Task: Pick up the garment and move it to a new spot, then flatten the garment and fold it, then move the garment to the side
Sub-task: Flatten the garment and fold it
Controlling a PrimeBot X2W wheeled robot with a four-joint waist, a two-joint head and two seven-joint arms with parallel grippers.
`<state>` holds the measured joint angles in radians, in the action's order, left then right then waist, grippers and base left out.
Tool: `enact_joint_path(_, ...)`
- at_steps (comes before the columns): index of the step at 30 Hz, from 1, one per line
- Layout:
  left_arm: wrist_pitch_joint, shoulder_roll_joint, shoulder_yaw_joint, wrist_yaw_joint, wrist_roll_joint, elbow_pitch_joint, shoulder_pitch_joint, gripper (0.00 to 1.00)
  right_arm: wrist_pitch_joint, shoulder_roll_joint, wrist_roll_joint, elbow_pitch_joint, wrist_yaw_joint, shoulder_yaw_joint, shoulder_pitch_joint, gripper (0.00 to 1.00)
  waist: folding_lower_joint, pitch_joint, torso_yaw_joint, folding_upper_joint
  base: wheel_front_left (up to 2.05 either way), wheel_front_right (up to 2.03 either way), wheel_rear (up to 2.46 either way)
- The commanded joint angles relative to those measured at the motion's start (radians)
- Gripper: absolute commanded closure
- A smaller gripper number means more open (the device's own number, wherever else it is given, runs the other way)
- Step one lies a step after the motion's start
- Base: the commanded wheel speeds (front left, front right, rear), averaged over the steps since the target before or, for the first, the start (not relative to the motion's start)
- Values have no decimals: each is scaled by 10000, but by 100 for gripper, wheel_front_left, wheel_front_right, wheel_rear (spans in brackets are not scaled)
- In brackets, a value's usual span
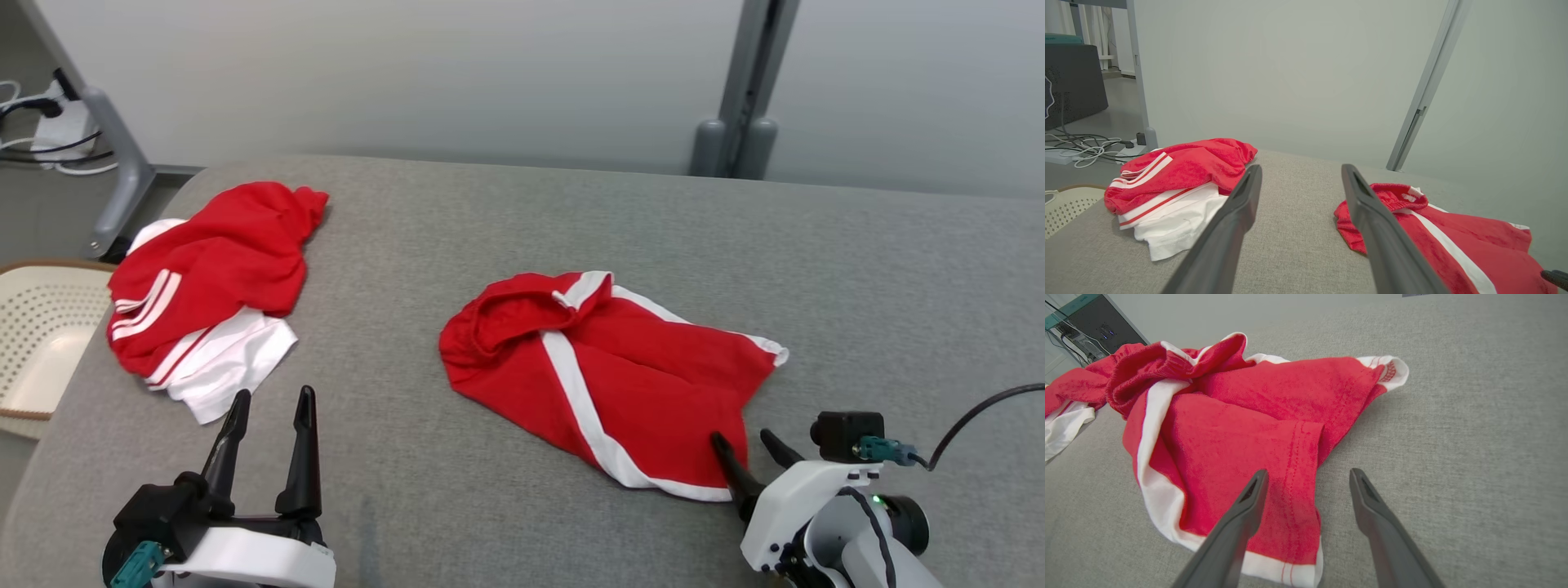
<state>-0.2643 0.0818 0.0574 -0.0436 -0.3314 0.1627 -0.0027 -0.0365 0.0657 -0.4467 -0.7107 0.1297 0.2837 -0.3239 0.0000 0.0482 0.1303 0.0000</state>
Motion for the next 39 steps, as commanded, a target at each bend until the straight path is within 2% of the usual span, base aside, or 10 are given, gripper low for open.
enact_joint_path(1, -1, 18, 10, -80, 93, 46, -86, 0, 291, -15, -145, -409, 19, -89, -164, 0, 0, 47, 357, 0, 0, 0, 0)
enact_joint_path(4, -1, 19, 2, -58, 95, 55, -71, 0, 448, -43, -211, -712, 19, -181, -293, 13, 0, 37, 501, 0, 0, 0, 0)
enact_joint_path(5, -1, 17, -6, -55, 98, 59, -58, 0, 428, -63, -215, -794, 19, -178, -355, 46, 0, 27, 550, 0, 0, 0, 0)
enact_joint_path(6, -1, 19, -14, -55, 100, 60, -38, 0, 391, -80, -254, -848, 19, -154, -388, 88, 0, 15, 579, 0, 0, 0, 0)
enact_joint_path(7, -1, 21, -18, -56, 104, 65, -22, 0, 309, -92, -316, -858, 19, -120, -401, 100, 0, 2, 599, 0, 0, 0, 0)
enact_joint_path(15, -1, 29, 5, -77, 94, 113, 103, 0, -199, -73, -430, -839, 19, -41, -569, 100, 0, -190, 236, 0, 0, 0, 0)
enact_joint_path(36, 60, 30, 528, -199, 4, 410, -512, 0, -986, 1293, 70, -1541, 12, -1557, -1294, 100, 0, 133, -1246, 0, 0, 0, 0)
enact_joint_path(37, 62, 39, 543, -202, 0, 434, -538, 0, -1000, 1247, 76, -1625, 12, -1606, -1343, 58, 0, 138, -1263, 0, 0, 0, 0)
enact_joint_path(38, 65, 46, 558, -203, -1, 457, -554, 0, -1005, 1205, 78, -1699, 12, -1653, -1367, 0, 0, 136, -1275, 0, 0, 0, 0)
enact_joint_path(39, 69, 50, 582, -203, -1, 482, -567, 0, -1045, 1173, 101, -1752, 12, -1687, -1385, 0, 0, 127, -1282, 0, 0, 0, 0)
